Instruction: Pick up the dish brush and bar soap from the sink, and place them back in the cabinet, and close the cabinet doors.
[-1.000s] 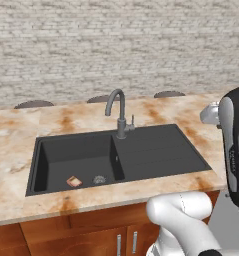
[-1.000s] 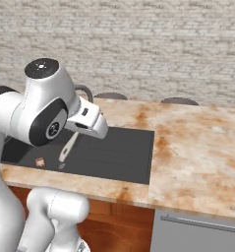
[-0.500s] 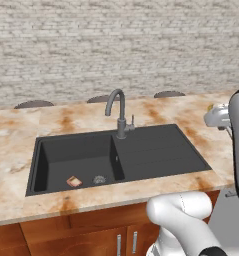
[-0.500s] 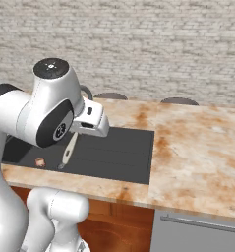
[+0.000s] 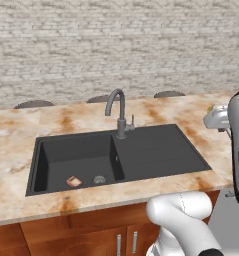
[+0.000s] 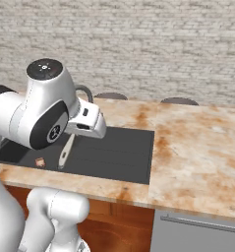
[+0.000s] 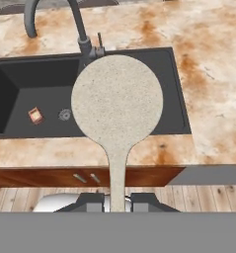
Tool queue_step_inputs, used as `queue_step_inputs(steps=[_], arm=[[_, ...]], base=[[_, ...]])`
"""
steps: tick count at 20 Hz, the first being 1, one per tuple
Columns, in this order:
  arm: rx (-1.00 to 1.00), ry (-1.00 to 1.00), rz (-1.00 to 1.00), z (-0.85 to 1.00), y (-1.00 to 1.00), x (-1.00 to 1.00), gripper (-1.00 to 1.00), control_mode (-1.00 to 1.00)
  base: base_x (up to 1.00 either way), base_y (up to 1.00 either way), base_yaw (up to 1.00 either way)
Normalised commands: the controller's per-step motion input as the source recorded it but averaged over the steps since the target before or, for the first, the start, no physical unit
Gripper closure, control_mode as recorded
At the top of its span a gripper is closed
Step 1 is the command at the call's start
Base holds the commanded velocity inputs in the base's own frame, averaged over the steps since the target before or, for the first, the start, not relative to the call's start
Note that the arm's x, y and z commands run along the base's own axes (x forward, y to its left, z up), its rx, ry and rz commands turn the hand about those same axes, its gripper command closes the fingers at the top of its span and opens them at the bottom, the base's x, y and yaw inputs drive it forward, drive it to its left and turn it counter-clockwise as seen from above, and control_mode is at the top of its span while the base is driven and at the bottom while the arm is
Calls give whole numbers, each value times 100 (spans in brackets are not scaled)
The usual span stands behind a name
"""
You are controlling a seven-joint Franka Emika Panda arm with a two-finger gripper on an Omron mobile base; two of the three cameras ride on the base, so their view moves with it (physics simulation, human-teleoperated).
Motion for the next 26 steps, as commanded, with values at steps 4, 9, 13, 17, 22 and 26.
queue_step_inputs(steps=[4,9,13,17,22,26], arm=[[-6,0,0,-1,24,0,100,-100],[-5,0,0,0,28,0,100,-100],[-3,0,0,0,24,0,100,-100],[0,0,0,0,1,0,100,-100],[0,0,0,0,0,0,100,-100],[0,0,0,0,0,0,100,-100]], base=[[0,0,0],[0,0,0],[0,0,0],[0,0,0],[0,0,0],[0,0,0]])
